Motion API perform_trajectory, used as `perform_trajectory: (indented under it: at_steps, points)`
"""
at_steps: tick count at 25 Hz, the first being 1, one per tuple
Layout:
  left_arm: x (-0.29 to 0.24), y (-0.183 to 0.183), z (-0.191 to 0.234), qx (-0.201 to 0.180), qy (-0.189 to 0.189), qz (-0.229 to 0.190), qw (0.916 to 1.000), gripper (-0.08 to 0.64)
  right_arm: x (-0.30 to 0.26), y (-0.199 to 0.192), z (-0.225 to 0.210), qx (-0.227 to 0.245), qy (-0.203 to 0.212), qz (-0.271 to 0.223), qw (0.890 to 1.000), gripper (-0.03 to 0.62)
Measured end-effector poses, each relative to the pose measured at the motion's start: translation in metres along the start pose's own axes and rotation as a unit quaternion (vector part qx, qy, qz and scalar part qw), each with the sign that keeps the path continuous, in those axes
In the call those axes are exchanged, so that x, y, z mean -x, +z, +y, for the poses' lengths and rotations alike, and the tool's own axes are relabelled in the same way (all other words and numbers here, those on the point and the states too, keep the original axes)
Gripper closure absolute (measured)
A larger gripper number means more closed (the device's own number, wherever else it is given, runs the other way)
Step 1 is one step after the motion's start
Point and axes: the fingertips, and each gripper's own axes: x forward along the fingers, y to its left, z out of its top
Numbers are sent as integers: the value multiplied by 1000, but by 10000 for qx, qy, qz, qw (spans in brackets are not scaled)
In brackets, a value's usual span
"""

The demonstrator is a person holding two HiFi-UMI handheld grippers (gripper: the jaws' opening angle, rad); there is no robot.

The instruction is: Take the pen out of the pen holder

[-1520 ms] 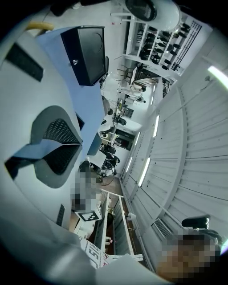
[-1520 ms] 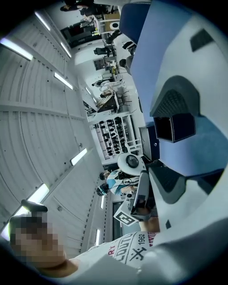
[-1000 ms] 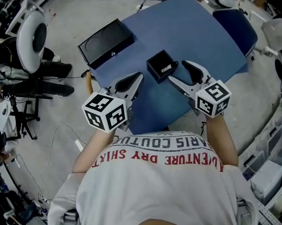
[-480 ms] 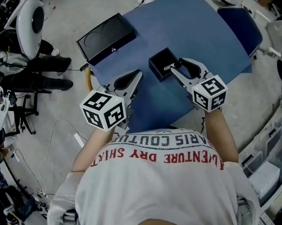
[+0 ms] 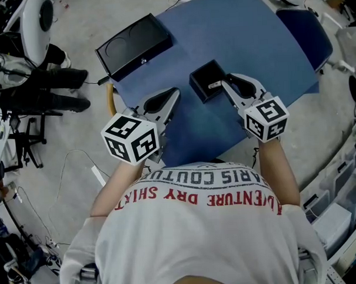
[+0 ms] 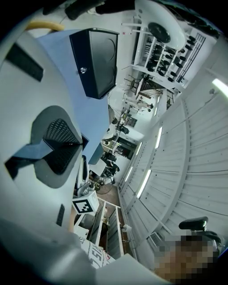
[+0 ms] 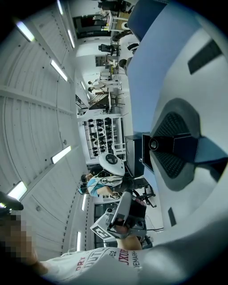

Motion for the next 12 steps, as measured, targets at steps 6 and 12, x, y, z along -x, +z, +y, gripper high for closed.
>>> perform_trajectory:
  at_steps: [6, 12]
  points:
    - [-6, -3, -3, 42, -75, 16, 10000, 531, 2, 0, -3, -13, -80, 9, 10000, 499]
    - [4, -10, -7, -38, -171, -1, 9998, 531, 5, 2, 12, -14, -120, -142, 9998, 500]
